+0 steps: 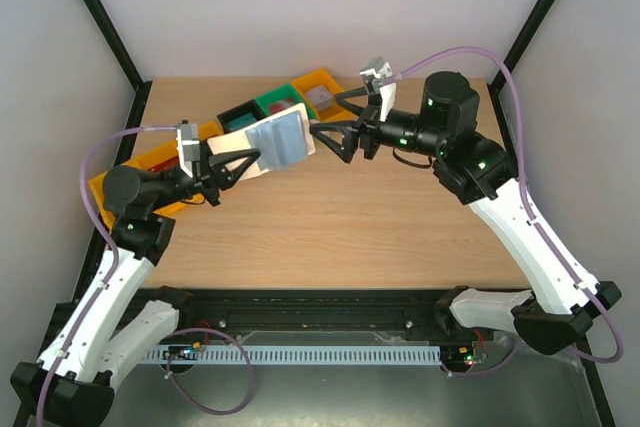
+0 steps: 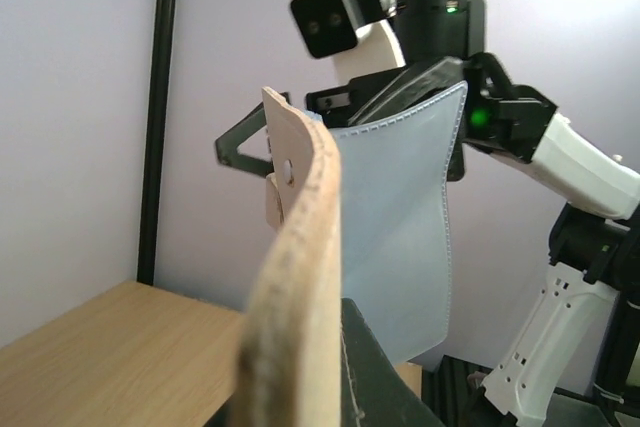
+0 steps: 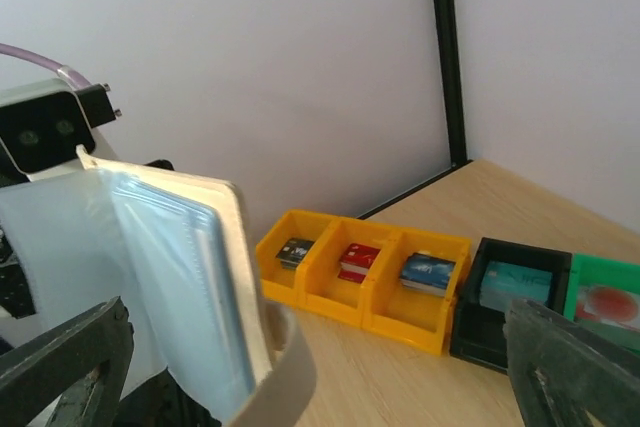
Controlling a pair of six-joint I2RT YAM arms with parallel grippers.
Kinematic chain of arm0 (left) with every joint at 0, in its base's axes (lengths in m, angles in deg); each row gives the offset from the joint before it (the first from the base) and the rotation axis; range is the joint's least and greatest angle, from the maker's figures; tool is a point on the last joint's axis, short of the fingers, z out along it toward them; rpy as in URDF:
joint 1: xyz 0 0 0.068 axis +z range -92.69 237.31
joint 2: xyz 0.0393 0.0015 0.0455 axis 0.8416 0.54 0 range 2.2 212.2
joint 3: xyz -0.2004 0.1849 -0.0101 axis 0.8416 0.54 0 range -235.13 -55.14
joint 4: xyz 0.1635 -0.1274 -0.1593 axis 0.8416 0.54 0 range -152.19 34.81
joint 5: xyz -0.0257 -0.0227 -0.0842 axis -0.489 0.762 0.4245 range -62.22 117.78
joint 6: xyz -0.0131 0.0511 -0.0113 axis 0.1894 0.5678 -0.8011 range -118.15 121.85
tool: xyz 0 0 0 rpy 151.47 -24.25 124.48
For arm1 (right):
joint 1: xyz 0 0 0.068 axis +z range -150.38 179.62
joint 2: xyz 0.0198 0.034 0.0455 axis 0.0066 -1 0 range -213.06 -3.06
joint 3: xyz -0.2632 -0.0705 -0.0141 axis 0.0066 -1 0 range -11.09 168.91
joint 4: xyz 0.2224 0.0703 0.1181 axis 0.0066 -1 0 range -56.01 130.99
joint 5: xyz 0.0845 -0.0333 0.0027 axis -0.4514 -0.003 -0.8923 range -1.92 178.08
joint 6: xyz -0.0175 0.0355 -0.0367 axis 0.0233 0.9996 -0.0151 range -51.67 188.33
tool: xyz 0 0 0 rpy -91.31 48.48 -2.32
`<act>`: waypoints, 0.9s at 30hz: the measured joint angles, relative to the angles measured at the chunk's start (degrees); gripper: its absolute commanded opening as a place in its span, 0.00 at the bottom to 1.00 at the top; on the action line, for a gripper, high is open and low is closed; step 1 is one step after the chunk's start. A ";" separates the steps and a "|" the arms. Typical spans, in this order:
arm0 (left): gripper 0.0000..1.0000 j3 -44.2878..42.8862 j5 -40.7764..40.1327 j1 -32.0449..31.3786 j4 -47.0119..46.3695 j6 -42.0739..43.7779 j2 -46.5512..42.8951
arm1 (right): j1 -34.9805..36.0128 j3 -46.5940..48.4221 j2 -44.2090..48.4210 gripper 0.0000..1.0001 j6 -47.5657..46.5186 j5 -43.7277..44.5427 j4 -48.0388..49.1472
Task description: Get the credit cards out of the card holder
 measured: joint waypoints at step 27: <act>0.02 -0.59 1.42 0.57 -3.76 -1.07 -2.47 | 3.08 -0.66 -6.10 0.84 4.61 -12.59 8.96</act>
